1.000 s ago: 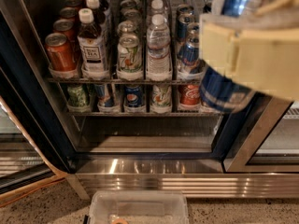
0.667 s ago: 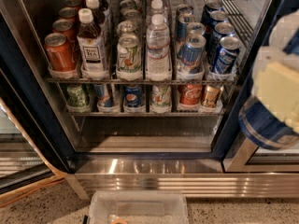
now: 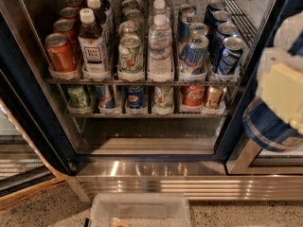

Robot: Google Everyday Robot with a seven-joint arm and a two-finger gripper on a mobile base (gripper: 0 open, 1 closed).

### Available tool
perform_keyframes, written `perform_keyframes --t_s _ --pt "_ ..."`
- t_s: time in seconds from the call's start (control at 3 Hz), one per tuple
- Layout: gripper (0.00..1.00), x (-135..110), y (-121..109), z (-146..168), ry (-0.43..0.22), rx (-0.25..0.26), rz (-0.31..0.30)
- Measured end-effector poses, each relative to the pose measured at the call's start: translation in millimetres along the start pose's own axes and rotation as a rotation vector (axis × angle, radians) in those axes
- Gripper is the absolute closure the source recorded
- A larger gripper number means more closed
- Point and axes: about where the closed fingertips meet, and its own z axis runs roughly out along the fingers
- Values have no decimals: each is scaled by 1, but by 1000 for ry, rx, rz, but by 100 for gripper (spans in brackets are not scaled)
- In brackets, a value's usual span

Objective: Pick redbull can from top shelf of fridge

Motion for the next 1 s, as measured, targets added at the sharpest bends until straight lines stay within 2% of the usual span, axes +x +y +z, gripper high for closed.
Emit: perform_keyframes --t_s 0.33,0.67,1.0 --pt "100 21 4 26 47 -60 49" --pt "100 32 12 67 119 -140 57" --pt "100 32 12 67 119 -140 57"
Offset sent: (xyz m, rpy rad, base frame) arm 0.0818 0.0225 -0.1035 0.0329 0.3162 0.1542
